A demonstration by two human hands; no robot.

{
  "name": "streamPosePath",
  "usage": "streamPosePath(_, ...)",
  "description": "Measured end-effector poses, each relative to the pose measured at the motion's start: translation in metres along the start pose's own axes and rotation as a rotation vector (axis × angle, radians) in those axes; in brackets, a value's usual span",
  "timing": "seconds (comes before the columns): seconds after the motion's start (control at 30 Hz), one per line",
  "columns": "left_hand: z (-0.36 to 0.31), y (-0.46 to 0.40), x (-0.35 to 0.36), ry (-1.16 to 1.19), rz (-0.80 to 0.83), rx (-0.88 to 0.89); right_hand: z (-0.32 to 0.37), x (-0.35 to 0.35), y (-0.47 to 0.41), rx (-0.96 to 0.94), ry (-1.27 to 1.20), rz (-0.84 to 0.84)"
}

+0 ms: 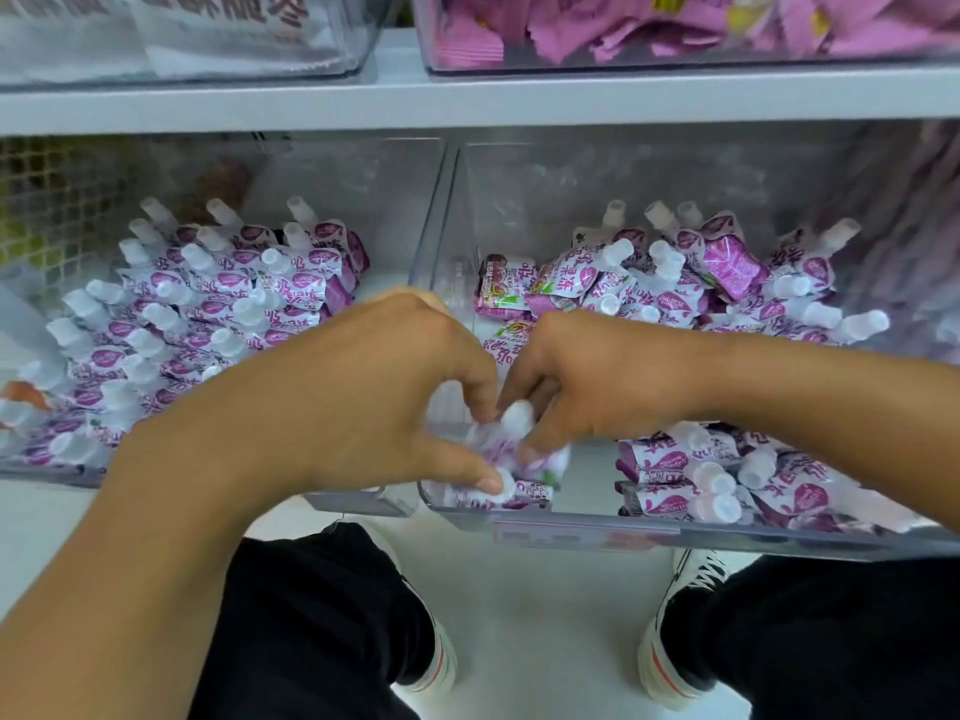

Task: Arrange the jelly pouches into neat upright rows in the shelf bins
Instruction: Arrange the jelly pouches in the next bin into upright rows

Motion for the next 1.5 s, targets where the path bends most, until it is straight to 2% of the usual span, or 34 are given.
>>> streamPosePath(0.03, 0.001, 0.000, -0.003, -0.009, -0.071, 0.014, -0.002, 0.008, -0.003, 0.007, -0.119, 0.099)
streamPosePath(0.1, 0.004, 0.000, -0.002, -0.073, -0.075, -0.032, 0.001, 0.018, -0.007, -0.004, -0.210, 0.178)
streamPosePath(0.23, -0.002, -0.007, 0.006, -0.231, -0.088, -0.054, -0.014, 0.023, -0.007, 0.052, -0.362, 0.119)
streamPosePath(0.3, -0.006, -0.009, 0.009, -0.230, -0.102, -0.035, -0.020, 0.017, -0.001, 0.093, -0.450, 0.032)
streamPosePath(0.4, -0.005, -0.011, 0.010, -0.229, -0.073, -0.034, -0.023, 0.007, 0.008, 0.141, -0.520, 0.041)
streamPosePath(0.47, -0.004, -0.011, 0.011, -0.206, -0.033, -0.024, -0.020, -0.007, 0.013, 0.116, -0.395, 0.040)
streamPosePath(0.5, -0.003, -0.011, 0.011, -0.204, -0.024, -0.017, -0.017, -0.019, 0.014, 0.066, -0.236, -0.012)
streamPosePath(0.57, -0.002, -0.009, 0.010, -0.204, -0.019, -0.006, -0.006, -0.040, 0.010, -0.050, 0.268, -0.147)
streamPosePath(0.63, 0.000, -0.009, 0.012, -0.194, -0.006, 0.002, 0.001, -0.032, -0.004, -0.093, 0.635, -0.101)
streamPosePath(0.73, 0.000, -0.011, 0.012, -0.170, -0.010, 0.007, -0.003, -0.008, -0.031, -0.026, 0.852, 0.019)
streamPosePath(0.83, 0.002, -0.012, 0.013, -0.162, -0.057, -0.007, 0.002, -0.007, -0.042, -0.048, 0.958, -0.076)
streamPosePath(0.9, 0.005, -0.011, 0.014, -0.158, -0.101, -0.006, 0.003, -0.018, -0.041, -0.040, 0.878, -0.114)
streamPosePath(1.07, 0.012, -0.009, 0.014, -0.134, -0.176, 0.039, -0.007, -0.018, -0.020, -0.074, 0.269, 0.010)
streamPosePath(1.13, 0.013, -0.009, 0.010, -0.081, -0.182, 0.038, -0.014, -0.003, -0.012, -0.022, 0.219, 0.047)
streamPosePath(1.23, 0.011, -0.008, 0.001, -0.050, -0.206, 0.015, -0.015, 0.000, -0.010, -0.019, 0.207, -0.015)
streamPosePath(1.33, 0.007, -0.011, -0.005, -0.050, -0.231, -0.028, -0.021, -0.002, -0.011, 0.041, -0.015, -0.061)
streamPosePath(1.43, 0.001, -0.020, 0.000, -0.155, -0.172, -0.065, -0.025, 0.005, -0.005, 0.083, -0.245, 0.047)
streamPosePath(1.5, -0.002, -0.025, 0.004, -0.172, -0.135, -0.086, -0.027, -0.004, 0.006, 0.087, -0.217, 0.090)
Point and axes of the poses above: each hand's wrist, its own y-axis away from the middle knuckle, its own x-axis out of the palm, z = x × y, the point moved 6 cm from there along -y, towards the middle knuckle, and after that the axes turned 2 degrees about z, right-handed, at the moved point
